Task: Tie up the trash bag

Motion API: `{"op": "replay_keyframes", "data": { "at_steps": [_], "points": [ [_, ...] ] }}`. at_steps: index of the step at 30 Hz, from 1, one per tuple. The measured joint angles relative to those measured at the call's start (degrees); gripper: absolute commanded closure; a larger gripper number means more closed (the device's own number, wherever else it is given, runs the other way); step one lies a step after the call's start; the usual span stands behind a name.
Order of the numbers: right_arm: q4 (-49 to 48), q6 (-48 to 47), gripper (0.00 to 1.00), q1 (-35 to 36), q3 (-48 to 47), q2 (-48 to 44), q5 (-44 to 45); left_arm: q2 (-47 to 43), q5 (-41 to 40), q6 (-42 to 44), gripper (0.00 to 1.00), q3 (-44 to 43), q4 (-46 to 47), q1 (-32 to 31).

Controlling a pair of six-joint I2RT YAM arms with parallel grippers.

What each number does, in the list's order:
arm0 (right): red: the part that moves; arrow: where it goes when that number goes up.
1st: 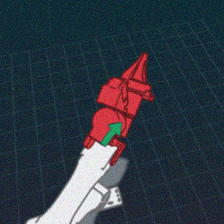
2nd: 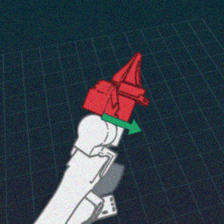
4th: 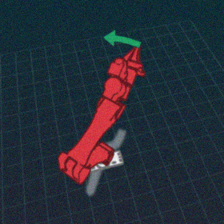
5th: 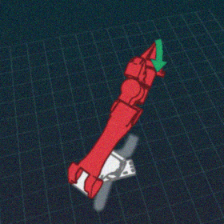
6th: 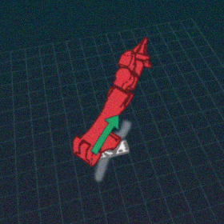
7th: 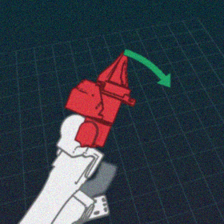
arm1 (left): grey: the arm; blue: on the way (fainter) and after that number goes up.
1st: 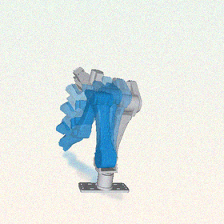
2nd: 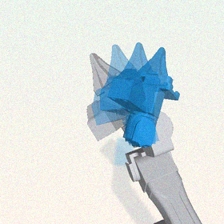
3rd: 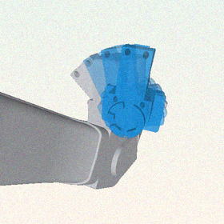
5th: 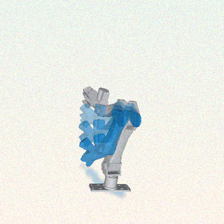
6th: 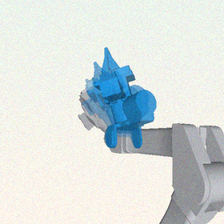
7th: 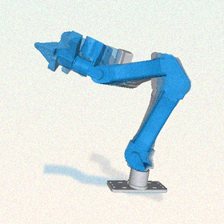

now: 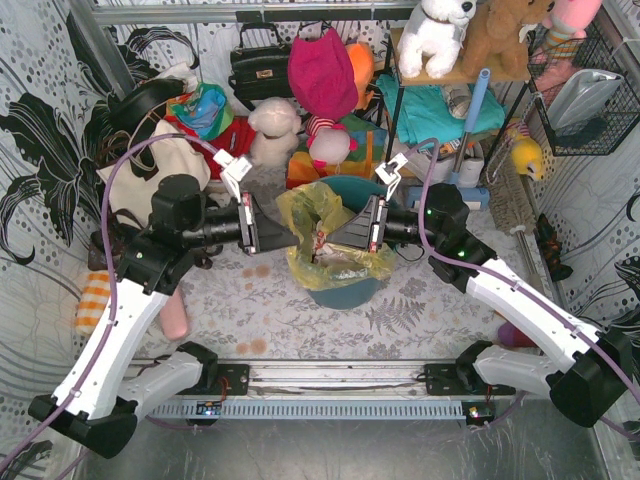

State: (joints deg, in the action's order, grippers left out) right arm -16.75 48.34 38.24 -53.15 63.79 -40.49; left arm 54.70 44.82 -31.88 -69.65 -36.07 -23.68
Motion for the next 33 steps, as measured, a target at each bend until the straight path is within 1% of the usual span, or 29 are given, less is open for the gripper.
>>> {"op": "replay_keyframes", "data": {
  "at_steps": [2,5,7,10,14,19,25,29,31,33],
  "points": [
    [0.55,-0.39,1.0,0.0,-0.11,-0.04,1.2,0.0,2.97,-3.26,1.0,0.52,6.12,1.64],
    [2.67,-1.55,1.0,0.0,-0.55,-0.57,4.26,0.68,4.42,-7.8,1.0,1.44,13.7,3.32],
    [4.02,-2.29,1.0,0.0,-0.59,-1.55,6.88,1.64,3.69,-10.36,1.0,1.77,17.42,4.13],
    [5.66,-3.19,1.0,0.0,-0.59,-3.52,10.58,3.72,-0.98,-12.79,1.0,1.86,20.57,4.79],
    [8.09,-4.55,1.0,0.0,-0.63,-6.27,16.46,6.01,-10.54,-13.38,1.0,1.84,20.63,4.83],
    [12.46,-5.86,1.0,0.0,-0.63,-9.27,24.7,7.17,-21.66,-12.61,1.0,0.24,17.86,4.9],
    [15.17,-6.21,1.0,0.0,-0.63,-11.8,32.24,7.54,-29.44,-11.19,1.0,-0.02,16.11,4.98],
    [13.68,-6.4,1.0,0.0,-0.42,-12.59,31.58,8.57,-31.39,-10.43,1.0,0.24,15.47,4.98],
    [12.59,-7.08,1.0,0.0,-0.42,-12.28,28.22,9.31,-31.06,-10.14,1.0,0.35,15.43,4.98],
    [11.15,-7.48,1.0,0.0,-0.48,-11.54,22.8,10.01,-30.18,-9.84,1.0,0.42,15.47,4.98]
  ]
}}
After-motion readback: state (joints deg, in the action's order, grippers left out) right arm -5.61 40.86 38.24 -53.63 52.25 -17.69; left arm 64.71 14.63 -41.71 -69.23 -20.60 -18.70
